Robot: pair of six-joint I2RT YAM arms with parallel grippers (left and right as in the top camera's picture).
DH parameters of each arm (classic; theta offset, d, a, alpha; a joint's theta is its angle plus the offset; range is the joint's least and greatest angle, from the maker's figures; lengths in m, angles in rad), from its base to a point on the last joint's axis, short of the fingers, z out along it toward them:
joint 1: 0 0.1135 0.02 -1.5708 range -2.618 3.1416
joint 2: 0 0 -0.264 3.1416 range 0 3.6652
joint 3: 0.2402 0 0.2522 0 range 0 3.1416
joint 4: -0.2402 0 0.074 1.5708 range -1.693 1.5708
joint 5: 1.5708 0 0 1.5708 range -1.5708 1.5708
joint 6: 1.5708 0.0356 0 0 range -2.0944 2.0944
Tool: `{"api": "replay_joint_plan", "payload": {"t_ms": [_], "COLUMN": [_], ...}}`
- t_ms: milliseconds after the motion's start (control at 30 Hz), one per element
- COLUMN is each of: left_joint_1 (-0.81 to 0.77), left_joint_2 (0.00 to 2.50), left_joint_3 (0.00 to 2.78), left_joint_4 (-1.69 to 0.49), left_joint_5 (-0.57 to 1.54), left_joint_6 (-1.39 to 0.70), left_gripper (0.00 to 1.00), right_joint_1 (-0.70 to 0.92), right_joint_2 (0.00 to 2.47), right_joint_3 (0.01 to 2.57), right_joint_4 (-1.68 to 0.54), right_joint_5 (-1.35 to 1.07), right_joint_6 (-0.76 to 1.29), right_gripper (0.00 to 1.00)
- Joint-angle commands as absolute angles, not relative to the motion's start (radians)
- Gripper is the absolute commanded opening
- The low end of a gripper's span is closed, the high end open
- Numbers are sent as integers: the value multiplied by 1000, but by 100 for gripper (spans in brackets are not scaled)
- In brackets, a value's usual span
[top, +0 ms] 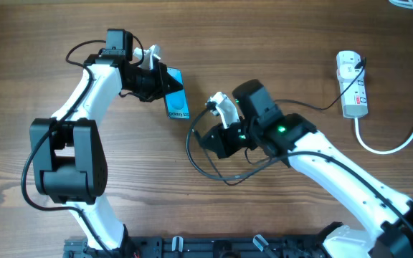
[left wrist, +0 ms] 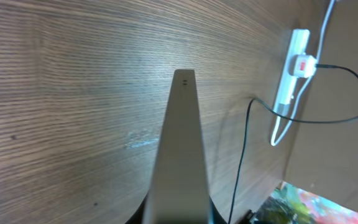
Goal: Plug charger to phone and switch on socket
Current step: 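Lift the cable plug toward the phone's bottom port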
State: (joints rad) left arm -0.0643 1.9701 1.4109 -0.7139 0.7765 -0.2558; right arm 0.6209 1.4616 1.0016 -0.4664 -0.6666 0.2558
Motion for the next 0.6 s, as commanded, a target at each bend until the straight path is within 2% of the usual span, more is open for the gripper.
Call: {"api": "replay_joint_plan", "payload": {"t_ms": [0, 33, 100, 167, 233, 333, 433, 567], "left_joint_1": [-57, -57, -57, -57, -57, -60, -71, -76], "left_joint_2": [1972, 1972, 1972, 1972, 1972, 1972, 1972, 1972], "left_joint_3": [1403, 1390, 1331, 1270, 1230, 1230, 1230, 1230], "left_joint_4": [-714, -698, -606, -493, -406, -395, -369, -332], "left_joint_5": [878, 920, 1044, 1142, 1210, 1215, 1215, 1215], "left_joint_6": [-242, -242, -242, -255, -304, -304, -319, -383], "left_gripper": [4, 4, 4, 4, 4, 4, 4, 4], "right_joint_1": [625, 625, 625, 625, 625, 625, 625, 625], "right_joint_2": [1488, 1489, 1489, 1497, 1498, 1498, 1498, 1498], "right_joint_3": [828, 759, 551, 424, 367, 362, 362, 362], "right_joint_4": [-289, -159, 306, 614, 667, 723, 755, 750], "right_joint_5": [-846, -886, -896, -860, -746, -723, -565, -560], "right_joint_6": [198, 235, 439, 570, 637, 652, 788, 785], "right_gripper": [4, 4, 4, 4, 4, 4, 4, 4]}}
